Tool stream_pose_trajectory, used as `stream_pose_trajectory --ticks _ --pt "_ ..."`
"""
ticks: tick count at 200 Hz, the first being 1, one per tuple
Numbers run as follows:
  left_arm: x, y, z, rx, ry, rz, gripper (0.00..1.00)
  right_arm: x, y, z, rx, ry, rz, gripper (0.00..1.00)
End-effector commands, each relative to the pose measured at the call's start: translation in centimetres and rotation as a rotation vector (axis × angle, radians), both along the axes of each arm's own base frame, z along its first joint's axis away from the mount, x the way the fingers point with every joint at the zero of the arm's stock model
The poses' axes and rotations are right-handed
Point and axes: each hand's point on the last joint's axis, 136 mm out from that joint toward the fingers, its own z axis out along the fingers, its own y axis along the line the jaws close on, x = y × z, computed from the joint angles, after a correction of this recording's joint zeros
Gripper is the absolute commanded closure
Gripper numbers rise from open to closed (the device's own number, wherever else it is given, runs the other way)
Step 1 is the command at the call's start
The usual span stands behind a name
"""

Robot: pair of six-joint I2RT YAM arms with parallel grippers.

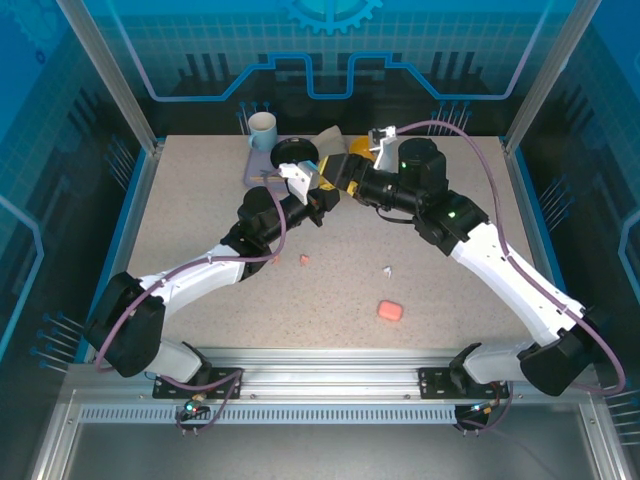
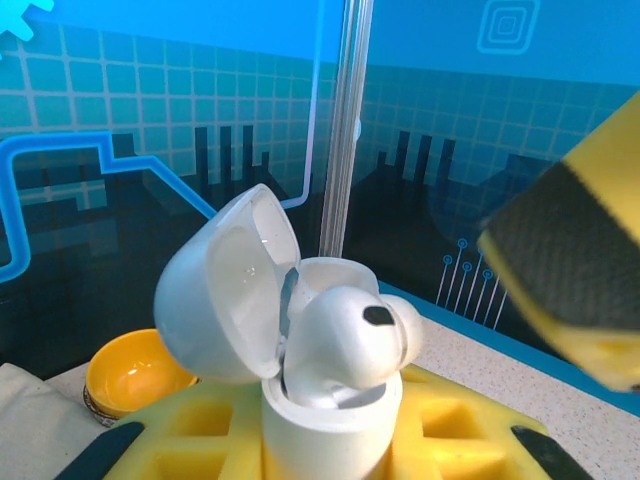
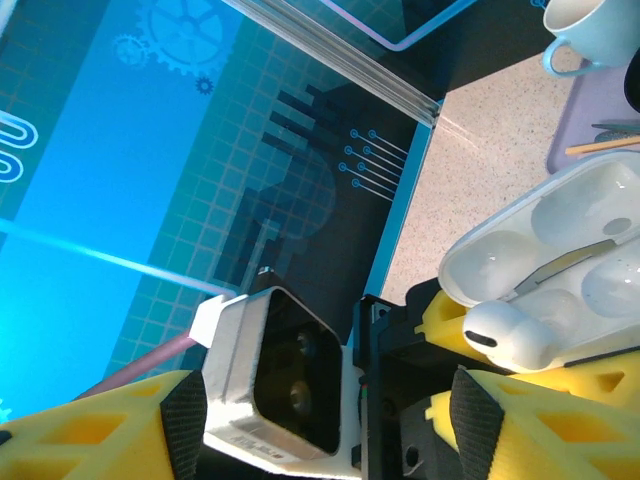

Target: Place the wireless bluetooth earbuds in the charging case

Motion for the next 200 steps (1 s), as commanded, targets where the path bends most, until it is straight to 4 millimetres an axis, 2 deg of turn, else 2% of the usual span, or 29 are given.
stream_pose_trajectory --ticks 1,30,89,119,163,200 --pt "-1.0 -0.1 3.0 -0.048 -0.055 -0.033 1.0 -0.1 0.9 -0.8 0.004 0.025 0.03 0.32" --pt "-1.2 -0.1 3.1 -0.049 -0.06 -0.037 1.0 0.6 0.9 -1.4 0.007 0.035 0.019 0.32" --pt "-1.5 0.1 3.4 -0.052 -0.068 -0.036 1.0 2.0 -0.8 -1.8 -0.02 0.027 -0.032 0.32" --pt "-1.5 0.1 3.3 -0.051 -0.065 -0.037 1.0 2.2 -2.0 -0.7 -0.035 -0.021 -0.057 0.32" --pt "-1.6 0.1 3.1 -0.056 -0.057 -0.041 1.0 1.0 -2.8 1.8 -0.061 -0.115 -0.033 0.32" --pt "-1.6 0.1 3.1 -0.06 -0.055 -0.041 1.0 0.6 -2.6 2.1 -0.062 -0.124 -0.012 0.32"
